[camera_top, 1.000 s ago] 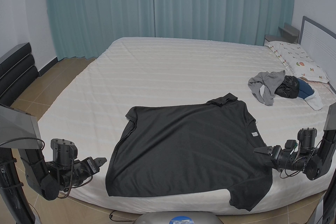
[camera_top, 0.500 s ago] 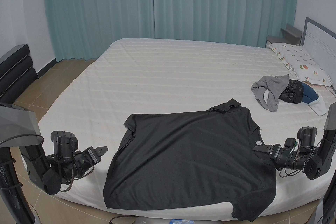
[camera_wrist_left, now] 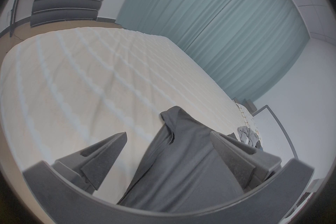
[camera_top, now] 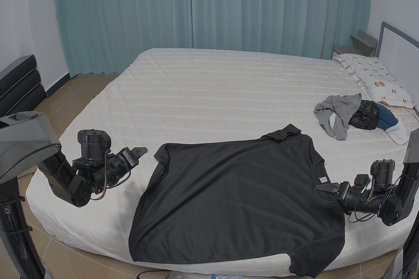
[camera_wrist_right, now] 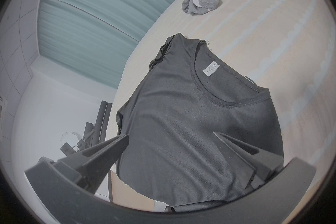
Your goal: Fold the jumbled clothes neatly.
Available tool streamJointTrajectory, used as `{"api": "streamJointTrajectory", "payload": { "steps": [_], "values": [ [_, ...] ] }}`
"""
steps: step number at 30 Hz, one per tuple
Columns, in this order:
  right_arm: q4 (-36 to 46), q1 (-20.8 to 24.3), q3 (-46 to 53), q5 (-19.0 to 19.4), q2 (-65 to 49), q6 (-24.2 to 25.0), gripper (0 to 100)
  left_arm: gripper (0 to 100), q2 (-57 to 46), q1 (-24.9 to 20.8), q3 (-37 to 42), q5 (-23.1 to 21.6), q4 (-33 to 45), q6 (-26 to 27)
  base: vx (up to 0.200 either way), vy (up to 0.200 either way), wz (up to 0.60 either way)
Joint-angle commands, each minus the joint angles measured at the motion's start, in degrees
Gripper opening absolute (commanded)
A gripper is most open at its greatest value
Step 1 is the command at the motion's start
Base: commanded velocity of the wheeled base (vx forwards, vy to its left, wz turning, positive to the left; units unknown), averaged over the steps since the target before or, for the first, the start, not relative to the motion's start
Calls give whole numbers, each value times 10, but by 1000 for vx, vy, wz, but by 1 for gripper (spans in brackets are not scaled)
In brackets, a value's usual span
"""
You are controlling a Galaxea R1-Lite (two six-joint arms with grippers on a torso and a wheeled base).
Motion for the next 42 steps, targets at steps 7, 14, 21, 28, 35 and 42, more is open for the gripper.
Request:
{"api": "streamJointTrajectory", "payload": {
  "steps": [7,14,21,28,35,42],
  "values": [
    [-5,2,5,0,15,-1,100,100,172,-13,-286,-24,167,-3,0,0,0],
    [-5,3,3,0,23,-4,100,100,220,-13,-334,-23,168,-11,0,0,0],
    [-32,1,13,-1,23,-1,100,100,233,-13,-358,-18,168,-11,0,0,0],
    [-38,1,15,-1,33,-1,100,0,248,-13,-379,-18,171,-11,0,0,0],
    [-74,-3,26,-2,40,0,100,0,266,-14,-441,10,174,-11,0,0,0],
    [-98,-1,9,-27,44,0,100,0,268,-1,-497,23,178,60,0,0,0]
  ]
}}
